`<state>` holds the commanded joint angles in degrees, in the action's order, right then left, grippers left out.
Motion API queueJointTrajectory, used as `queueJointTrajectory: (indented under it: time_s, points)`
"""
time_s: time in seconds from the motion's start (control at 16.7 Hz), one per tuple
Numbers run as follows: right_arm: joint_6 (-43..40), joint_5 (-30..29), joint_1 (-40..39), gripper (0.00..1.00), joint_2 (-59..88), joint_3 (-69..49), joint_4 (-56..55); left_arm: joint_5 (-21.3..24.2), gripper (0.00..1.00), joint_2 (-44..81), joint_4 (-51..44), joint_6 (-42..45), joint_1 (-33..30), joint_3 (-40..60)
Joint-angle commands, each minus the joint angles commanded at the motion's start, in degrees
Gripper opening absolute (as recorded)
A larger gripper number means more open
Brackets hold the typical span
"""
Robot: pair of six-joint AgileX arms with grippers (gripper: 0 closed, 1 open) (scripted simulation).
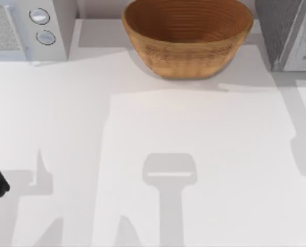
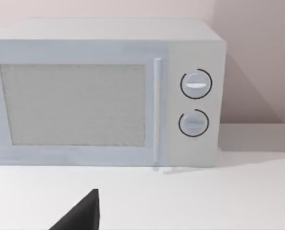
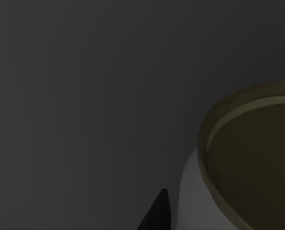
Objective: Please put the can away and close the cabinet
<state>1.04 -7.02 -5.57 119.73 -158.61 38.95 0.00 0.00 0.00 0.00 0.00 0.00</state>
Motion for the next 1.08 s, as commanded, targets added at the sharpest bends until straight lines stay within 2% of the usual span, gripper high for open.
queueJointTrajectory:
  time_s: [0.78, 1.08]
  points:
    - [0.0, 0.0, 0.0, 0.98, 0.0, 0.0, 0.0, 0.0, 1.00, 0.0, 0.0, 0.0, 0.0, 0.0]
    - [0.0, 0.0, 0.0, 1.00, 0.0, 0.0, 0.0, 0.0, 1.00, 0.0, 0.0, 0.0, 0.0, 0.0]
